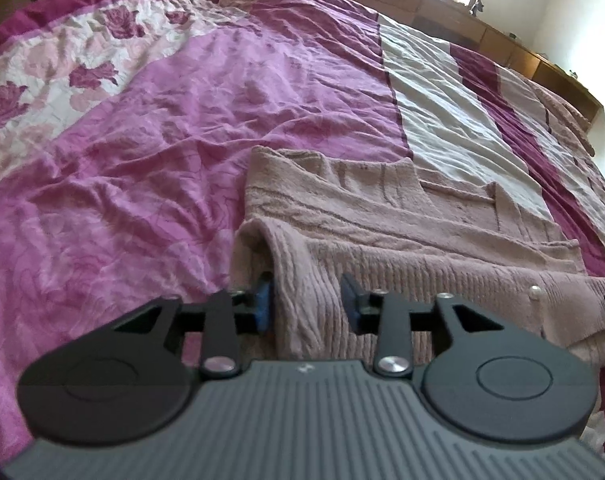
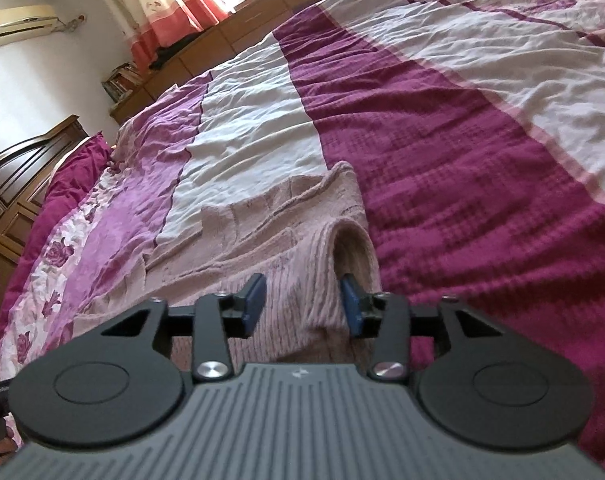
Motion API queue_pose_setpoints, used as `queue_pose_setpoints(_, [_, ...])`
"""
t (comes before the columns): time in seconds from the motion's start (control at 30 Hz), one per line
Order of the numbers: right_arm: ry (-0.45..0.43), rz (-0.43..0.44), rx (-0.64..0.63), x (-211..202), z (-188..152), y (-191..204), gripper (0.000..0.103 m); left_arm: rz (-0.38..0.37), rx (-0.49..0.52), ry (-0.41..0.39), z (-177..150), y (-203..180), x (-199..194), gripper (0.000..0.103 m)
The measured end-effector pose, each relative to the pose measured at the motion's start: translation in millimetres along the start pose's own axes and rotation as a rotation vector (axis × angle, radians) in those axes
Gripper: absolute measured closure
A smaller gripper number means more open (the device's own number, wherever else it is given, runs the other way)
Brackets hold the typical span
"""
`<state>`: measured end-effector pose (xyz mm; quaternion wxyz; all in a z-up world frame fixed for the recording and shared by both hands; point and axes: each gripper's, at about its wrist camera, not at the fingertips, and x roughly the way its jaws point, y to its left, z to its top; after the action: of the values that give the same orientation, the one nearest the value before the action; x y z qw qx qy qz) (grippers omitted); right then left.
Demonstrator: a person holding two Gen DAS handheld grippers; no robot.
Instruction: Fold small clothes
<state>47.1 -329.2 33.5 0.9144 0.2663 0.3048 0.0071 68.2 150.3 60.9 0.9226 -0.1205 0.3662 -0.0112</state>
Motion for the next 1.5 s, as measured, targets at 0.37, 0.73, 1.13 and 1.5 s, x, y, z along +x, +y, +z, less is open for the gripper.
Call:
queue_pose_setpoints(0.37, [-0.032,0.026,0.089,-31.3,-23.0,-12.7,0.044,0.025,0.026,0.004,-18.0,-10.2,-14.5,0.055])
queue_pose_setpoints(0.73, [-0.022,0.015,0.084,-37.3,-30.9,-9.4,0.044,0.028,0.015,0.023,-23.5,-8.2,-8.1,0.055])
queue_pose_setpoints(1.13, [-0.017,0.001,0.054,-18.3,-14.6,-6.4,0.044,0.030,0.039,0.029,-20.1,-11.9,-2.5,0.056])
queue_pose_setpoints(1.5, [0.013,0.024,-0.017,-2.3,-3.1,4.4,0.052,0.028,0.061,0.040,-14.2,-19.3,8.1,0.057])
